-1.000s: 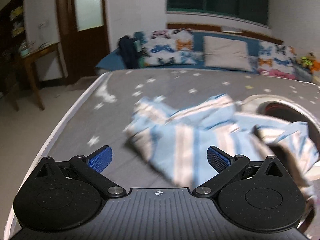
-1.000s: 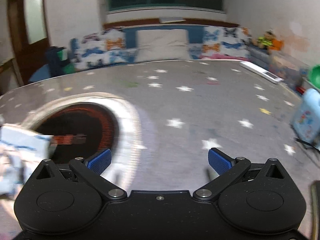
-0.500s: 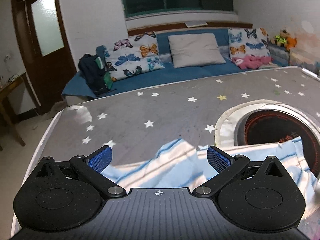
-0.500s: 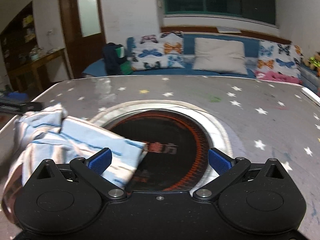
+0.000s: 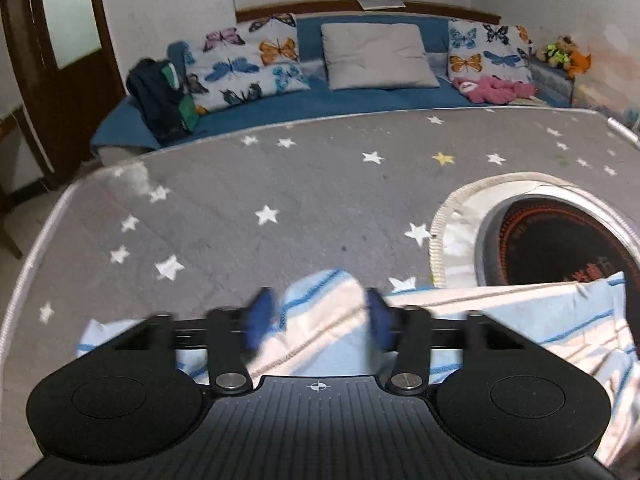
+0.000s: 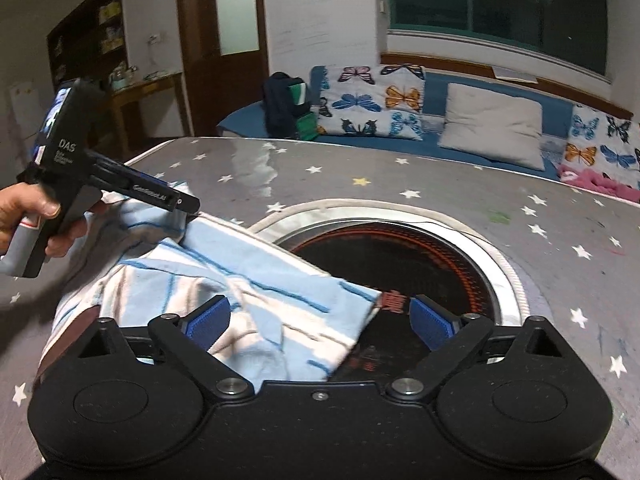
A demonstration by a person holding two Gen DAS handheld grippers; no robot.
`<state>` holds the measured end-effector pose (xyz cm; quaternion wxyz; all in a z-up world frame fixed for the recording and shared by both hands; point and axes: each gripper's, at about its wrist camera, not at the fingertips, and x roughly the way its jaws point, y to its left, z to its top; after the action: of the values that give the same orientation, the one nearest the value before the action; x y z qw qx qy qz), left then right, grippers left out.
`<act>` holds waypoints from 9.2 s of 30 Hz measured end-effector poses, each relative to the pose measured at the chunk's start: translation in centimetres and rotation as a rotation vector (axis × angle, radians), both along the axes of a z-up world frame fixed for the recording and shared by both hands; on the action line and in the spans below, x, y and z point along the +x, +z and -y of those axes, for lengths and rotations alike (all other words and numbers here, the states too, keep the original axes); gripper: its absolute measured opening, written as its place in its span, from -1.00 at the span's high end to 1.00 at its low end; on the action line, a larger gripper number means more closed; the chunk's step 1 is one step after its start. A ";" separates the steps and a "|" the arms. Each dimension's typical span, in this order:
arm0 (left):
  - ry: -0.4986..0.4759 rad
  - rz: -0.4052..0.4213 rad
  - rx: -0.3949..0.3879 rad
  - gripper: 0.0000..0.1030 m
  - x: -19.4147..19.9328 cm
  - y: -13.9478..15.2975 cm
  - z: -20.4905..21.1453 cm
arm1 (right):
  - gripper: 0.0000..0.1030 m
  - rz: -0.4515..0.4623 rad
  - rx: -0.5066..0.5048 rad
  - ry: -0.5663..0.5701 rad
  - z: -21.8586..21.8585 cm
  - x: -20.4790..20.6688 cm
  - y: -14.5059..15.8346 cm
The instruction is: Fold clothes
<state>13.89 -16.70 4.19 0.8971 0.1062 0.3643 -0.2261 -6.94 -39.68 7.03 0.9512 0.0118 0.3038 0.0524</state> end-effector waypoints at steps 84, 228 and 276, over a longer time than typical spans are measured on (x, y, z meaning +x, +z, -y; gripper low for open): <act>0.373 0.013 -0.188 0.20 -25.5 1.6 -29.6 | 0.43 -0.077 -0.308 0.116 -7.8 -11.9 -2.2; -0.052 -0.136 -0.264 0.01 -13.7 1.0 -17.0 | 0.91 -0.083 -0.204 -0.356 4.9 -6.9 -1.4; -0.122 -0.255 -0.287 0.20 -14.1 -1.6 -16.4 | 0.61 -0.112 -0.107 0.467 -16.3 -0.8 -3.5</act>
<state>-0.19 -0.32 2.56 0.8343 -0.0304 0.4318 -0.3415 -7.74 -23.37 3.49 0.8942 -0.1065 0.3528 0.2541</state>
